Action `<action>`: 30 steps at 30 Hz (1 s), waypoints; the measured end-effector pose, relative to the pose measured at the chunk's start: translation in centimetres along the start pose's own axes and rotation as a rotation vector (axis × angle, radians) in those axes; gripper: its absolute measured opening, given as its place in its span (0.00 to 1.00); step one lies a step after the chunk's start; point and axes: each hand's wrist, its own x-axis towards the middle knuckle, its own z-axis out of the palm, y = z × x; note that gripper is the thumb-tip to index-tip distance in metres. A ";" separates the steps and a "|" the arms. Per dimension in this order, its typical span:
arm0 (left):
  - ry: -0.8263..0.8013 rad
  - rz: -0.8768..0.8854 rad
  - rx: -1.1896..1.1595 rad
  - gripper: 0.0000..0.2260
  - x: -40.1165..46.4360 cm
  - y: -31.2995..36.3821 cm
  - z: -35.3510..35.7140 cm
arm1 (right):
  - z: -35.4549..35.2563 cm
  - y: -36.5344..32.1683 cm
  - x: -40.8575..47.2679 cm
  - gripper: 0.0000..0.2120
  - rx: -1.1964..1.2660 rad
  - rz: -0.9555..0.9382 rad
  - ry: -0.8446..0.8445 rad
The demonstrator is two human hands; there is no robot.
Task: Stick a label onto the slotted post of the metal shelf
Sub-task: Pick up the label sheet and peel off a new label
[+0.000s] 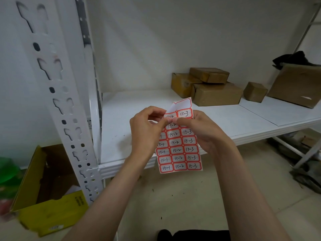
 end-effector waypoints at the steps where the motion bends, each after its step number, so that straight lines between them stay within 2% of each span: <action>1: 0.003 -0.009 -0.011 0.08 0.0 0.0 0.0 | 0.0 0.0 0.0 0.09 -0.001 0.003 -0.004; 5: 0.012 -0.026 -0.044 0.09 0.0 -0.1 0.0 | 0.0 0.0 0.1 0.11 -0.031 -0.001 -0.011; 10: 0.042 -0.031 -0.047 0.08 -0.1 -0.2 0.2 | -0.1 -0.1 0.0 0.04 -0.045 -0.004 -0.022; 15: 0.084 -0.042 -0.050 0.07 -0.3 -0.1 0.3 | 0.0 -0.2 -0.2 0.03 -0.059 0.003 -0.007; 17: 0.102 -0.039 -0.061 0.06 -0.5 -0.1 0.4 | 0.0 -0.4 -0.4 0.07 -0.043 0.016 0.015; 20: 0.117 0.013 -0.056 0.05 -0.7 0.0 0.5 | 0.2 -0.8 -0.6 0.15 -0.008 0.054 0.052; 25: 0.087 0.167 0.093 0.06 -0.8 -0.5 1.3 | 0.4 -0.8 -0.6 0.15 0.012 0.102 0.153; 30: 0.057 0.265 0.188 0.04 -1.0 -1.2 1.6 | 0.6 -1.3 -0.7 0.13 0.055 0.140 0.195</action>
